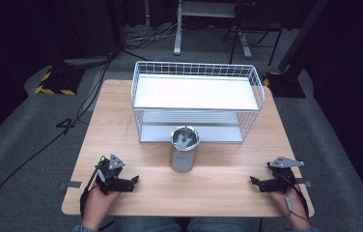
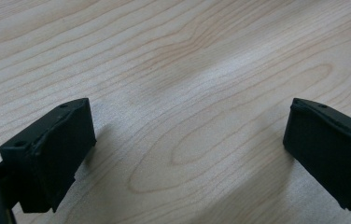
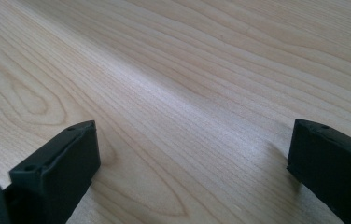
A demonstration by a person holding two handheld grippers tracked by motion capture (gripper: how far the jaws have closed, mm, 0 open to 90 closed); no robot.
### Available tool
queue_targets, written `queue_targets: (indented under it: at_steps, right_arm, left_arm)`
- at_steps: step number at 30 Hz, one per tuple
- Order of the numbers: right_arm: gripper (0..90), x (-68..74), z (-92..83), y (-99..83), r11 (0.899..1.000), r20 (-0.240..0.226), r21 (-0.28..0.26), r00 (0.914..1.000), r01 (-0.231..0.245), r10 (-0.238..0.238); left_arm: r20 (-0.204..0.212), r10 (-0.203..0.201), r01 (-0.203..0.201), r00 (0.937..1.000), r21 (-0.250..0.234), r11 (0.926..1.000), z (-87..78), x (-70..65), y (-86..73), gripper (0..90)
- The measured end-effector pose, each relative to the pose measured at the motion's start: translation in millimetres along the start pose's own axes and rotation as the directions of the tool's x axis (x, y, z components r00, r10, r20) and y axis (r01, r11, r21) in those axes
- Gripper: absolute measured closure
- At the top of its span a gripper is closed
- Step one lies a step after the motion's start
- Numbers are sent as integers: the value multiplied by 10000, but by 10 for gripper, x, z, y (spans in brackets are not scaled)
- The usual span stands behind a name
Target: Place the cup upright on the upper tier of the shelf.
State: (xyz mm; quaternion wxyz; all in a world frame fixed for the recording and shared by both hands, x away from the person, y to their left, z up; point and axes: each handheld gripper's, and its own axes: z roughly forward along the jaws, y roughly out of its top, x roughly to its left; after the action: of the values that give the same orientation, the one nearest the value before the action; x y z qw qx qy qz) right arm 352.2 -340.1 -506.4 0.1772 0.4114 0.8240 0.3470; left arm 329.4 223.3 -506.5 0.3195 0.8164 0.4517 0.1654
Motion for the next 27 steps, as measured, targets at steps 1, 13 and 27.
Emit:
queue_targets:
  at_steps: [1, 13, 27]
  right_arm:
    - [25, 0, 0, 0, 10000, -2, 1, 10000, 0, 0]
    - [32, -1, -2, 0, 10000, 17, -21, 10000, -27, 27]
    - [45, -3, -5, -2, 10000, 48, -46, 10000, -64, 64]
  left_arm:
    - [-2, -4, 4, 10000, 0, 10000, 1, -1, 0, 23]
    - [230, -495, 493, 9985, 82, 9987, -67, 0, 43, 0]
    - [548, -659, 746, 9963, -1764, 9815, -448, -28, 182, 0]
